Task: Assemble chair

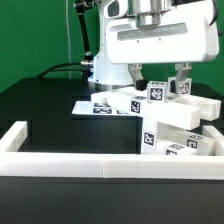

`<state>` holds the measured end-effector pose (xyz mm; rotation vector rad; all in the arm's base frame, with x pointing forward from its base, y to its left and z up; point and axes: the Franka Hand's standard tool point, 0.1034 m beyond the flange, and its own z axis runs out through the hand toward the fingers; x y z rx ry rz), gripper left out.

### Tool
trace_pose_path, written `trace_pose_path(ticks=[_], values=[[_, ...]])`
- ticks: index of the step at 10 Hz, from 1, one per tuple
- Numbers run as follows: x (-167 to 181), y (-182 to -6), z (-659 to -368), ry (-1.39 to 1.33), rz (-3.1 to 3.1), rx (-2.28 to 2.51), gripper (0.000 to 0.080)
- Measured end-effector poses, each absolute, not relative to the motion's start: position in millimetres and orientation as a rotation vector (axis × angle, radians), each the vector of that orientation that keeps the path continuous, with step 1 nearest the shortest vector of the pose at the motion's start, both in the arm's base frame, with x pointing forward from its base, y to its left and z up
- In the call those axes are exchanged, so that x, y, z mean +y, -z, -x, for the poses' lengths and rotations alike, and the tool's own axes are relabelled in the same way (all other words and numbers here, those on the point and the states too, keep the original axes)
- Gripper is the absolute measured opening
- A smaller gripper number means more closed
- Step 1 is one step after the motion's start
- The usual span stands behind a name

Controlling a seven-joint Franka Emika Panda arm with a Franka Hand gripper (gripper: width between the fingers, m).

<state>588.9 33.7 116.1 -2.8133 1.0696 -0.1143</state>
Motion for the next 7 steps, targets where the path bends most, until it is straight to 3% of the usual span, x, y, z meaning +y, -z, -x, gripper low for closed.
trace_pose_path(ticks=[7], values=[[33.4,-116.1,-589.2,0.160,3.041,0.367,0.0649]])
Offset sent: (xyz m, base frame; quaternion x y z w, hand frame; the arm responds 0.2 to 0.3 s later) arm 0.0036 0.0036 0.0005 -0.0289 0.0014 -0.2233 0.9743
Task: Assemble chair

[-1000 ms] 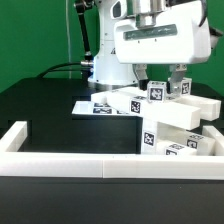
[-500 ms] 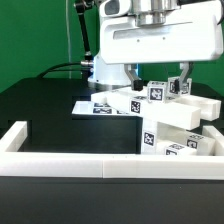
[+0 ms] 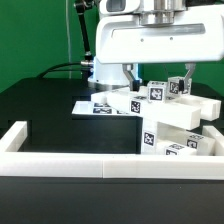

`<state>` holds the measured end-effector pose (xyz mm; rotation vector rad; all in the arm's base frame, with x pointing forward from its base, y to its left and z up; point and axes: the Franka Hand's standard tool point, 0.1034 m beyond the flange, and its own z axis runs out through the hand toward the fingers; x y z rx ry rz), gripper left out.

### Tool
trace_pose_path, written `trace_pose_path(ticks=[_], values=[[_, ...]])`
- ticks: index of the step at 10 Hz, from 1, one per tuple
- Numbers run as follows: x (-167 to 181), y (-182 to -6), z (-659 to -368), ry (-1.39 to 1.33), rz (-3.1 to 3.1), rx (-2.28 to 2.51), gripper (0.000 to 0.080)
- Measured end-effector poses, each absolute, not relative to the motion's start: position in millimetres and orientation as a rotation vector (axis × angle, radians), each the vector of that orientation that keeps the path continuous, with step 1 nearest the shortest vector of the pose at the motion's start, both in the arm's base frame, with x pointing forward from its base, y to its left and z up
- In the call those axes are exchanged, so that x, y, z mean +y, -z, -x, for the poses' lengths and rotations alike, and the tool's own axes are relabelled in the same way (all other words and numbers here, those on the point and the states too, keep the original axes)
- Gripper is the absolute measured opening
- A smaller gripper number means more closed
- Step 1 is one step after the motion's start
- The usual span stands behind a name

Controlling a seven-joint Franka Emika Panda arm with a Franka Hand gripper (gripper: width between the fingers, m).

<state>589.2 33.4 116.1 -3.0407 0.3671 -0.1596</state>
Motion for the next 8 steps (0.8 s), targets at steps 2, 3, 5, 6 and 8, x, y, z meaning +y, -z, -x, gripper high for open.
trace_pose_path(ticks=[2,3,5,6,8], values=[[33.4,-116.1,-589.2,0.159,3.037,0.389,0.0535],[33.3,-116.1,-589.2,0.159,3.037,0.389,0.0385],[33.1,-116.2,-589.3,0.158,3.030,0.429,0.0285],[32.7,-116.2,-589.4,0.158,3.030,0.429,0.0285],[31.7,-116.1,-589.5,0.150,2.958,0.703,0.0285]])
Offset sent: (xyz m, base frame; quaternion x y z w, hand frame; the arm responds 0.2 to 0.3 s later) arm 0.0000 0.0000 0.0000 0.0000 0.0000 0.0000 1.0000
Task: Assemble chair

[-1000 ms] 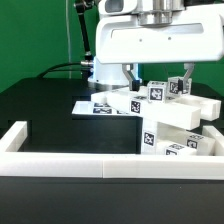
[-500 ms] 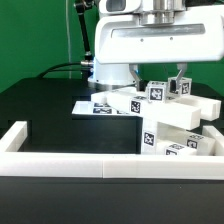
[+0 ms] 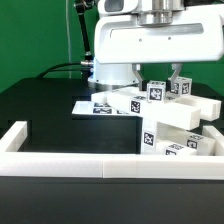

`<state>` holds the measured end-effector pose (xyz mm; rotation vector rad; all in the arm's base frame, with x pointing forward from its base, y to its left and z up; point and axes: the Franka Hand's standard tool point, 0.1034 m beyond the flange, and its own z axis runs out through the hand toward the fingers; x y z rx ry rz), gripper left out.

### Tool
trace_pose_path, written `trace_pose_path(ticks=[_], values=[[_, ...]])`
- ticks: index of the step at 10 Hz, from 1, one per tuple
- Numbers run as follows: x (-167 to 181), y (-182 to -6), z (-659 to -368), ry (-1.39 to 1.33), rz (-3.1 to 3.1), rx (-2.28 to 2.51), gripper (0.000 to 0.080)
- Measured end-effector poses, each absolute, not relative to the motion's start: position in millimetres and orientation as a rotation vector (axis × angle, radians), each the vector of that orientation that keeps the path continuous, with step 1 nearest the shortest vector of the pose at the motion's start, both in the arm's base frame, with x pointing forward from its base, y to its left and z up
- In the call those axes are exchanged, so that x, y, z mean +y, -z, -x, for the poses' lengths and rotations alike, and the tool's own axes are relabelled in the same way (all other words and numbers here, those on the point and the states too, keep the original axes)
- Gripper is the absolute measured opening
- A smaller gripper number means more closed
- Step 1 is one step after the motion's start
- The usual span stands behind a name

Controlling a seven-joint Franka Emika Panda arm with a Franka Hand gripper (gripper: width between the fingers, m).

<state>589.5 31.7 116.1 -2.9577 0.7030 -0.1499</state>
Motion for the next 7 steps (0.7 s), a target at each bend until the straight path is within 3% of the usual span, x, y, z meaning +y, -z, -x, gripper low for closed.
trace_pose_path(ticks=[7], values=[[29.6,-116.7,-590.6,0.127,2.627,1.465,0.0287]])
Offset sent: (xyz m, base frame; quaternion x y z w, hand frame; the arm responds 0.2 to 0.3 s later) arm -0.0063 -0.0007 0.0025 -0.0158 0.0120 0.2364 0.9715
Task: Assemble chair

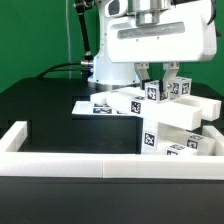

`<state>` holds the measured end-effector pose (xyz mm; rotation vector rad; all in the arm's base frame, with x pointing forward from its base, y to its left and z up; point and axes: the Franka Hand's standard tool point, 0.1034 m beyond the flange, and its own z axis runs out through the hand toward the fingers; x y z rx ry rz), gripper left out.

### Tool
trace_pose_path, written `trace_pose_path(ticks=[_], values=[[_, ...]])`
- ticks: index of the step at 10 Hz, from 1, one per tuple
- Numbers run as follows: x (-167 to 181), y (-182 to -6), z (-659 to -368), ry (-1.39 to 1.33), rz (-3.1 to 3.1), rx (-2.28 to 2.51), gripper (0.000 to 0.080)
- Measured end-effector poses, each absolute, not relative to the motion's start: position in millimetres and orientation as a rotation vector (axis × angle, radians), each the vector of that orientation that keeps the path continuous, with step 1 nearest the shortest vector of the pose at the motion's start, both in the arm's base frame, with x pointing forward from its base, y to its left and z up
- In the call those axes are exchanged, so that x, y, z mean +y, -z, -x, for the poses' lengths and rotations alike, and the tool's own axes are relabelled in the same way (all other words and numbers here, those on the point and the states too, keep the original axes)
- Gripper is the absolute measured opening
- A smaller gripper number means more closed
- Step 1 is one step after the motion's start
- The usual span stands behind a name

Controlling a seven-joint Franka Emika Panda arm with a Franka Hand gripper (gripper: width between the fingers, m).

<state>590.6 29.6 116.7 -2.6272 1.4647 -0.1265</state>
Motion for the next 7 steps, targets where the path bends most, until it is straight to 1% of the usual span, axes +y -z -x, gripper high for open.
trace_pose_path(ticks=[7], values=[[29.4,-116.5,-590.7,0.069,2.214,1.990,0.0287]])
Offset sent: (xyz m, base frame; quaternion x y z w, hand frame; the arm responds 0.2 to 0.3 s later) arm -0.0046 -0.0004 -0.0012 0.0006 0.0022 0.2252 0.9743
